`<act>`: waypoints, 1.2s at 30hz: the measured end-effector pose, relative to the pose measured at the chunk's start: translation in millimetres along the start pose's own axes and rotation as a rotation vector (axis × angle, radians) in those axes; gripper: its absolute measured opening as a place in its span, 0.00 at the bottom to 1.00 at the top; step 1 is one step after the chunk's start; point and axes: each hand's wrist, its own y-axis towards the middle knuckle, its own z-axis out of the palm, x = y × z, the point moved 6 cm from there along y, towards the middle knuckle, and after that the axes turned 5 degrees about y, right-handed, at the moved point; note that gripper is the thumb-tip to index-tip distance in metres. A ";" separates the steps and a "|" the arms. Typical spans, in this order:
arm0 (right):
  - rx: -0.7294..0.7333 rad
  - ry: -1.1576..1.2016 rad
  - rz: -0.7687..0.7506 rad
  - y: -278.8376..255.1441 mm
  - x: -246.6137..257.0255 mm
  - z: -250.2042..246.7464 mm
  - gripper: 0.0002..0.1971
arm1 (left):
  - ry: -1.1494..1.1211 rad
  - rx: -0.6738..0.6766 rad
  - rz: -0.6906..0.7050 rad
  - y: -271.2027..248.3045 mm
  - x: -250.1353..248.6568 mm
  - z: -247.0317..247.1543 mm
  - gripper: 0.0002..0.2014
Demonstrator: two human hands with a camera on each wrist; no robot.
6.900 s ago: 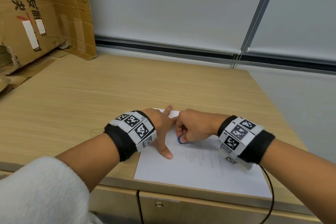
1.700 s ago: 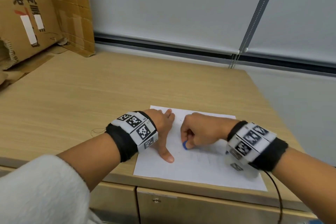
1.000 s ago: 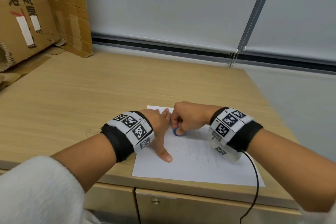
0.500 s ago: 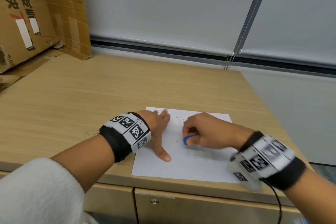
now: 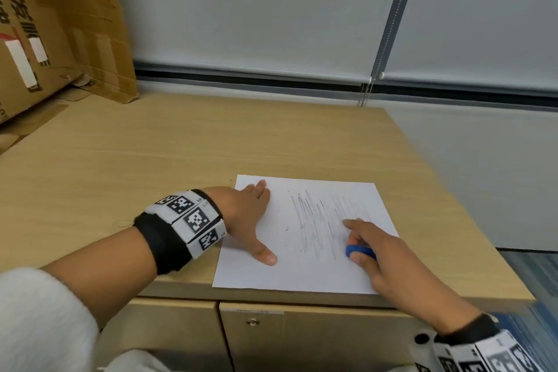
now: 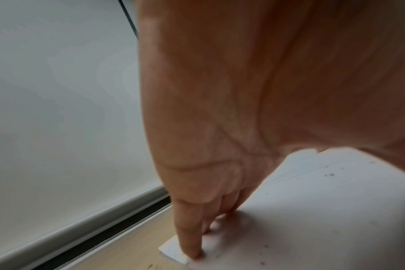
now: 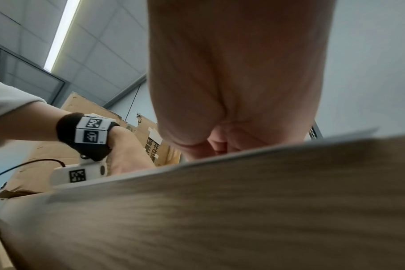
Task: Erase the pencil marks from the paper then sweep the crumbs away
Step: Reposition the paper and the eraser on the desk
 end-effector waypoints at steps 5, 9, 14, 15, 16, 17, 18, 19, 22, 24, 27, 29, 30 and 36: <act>-0.030 0.047 -0.021 -2.4 -0.3 3.5 0.19 | -0.015 -0.143 0.322 -20.9 -61.4 15.2 0.59; -0.038 0.054 -0.038 -3.1 3.0 3.0 0.16 | 0.098 -0.148 0.441 -24.7 -109.1 34.9 0.51; -0.017 0.089 -0.003 -2.9 -2.9 6.6 0.12 | 0.014 -0.050 0.147 -22.0 -44.8 39.3 0.46; -0.014 0.093 0.002 -2.8 -4.4 7.9 0.12 | -0.002 -0.016 0.061 -22.2 -27.0 39.9 0.47; -0.014 0.095 0.003 -2.8 -6.0 8.4 0.12 | -0.019 0.007 -0.014 -22.3 -12.9 39.2 0.48; -0.019 0.096 0.001 -2.9 -6.7 8.8 0.12 | -0.034 0.014 -0.069 -21.6 -3.6 38.3 0.50; -0.023 0.097 0.000 -2.3 -7.2 9.4 0.11 | -0.043 0.000 -0.091 -20.6 -0.5 37.0 0.50; -0.025 0.101 -0.004 -2.0 -7.3 9.5 0.09 | -0.034 -0.032 -0.071 -19.7 -4.8 34.5 0.49; -0.034 0.116 -0.013 -1.8 -6.2 8.7 0.16 | 0.027 -0.111 0.202 -21.0 -52.0 30.7 0.44; -0.037 0.122 -0.012 -1.7 -6.5 8.8 0.15 | 0.056 -0.103 0.329 -21.7 -76.4 34.7 0.43; -0.039 0.136 -0.004 -2.0 -7.6 8.8 0.12 | 0.032 -0.059 0.228 -13.9 -58.4 35.7 0.43; -0.043 0.142 -0.003 -2.6 -6.0 8.4 0.10 | -0.021 -0.010 0.052 -7.1 -27.6 32.6 0.46; -0.047 0.138 -0.006 -3.2 -4.4 8.2 0.11 | -0.048 0.002 -0.039 -3.5 -12.9 29.8 0.47; -0.054 0.128 0.005 -3.9 -0.2 4.7 0.14 | -0.014 -0.126 0.116 19.9 -44.1 -1.3 0.48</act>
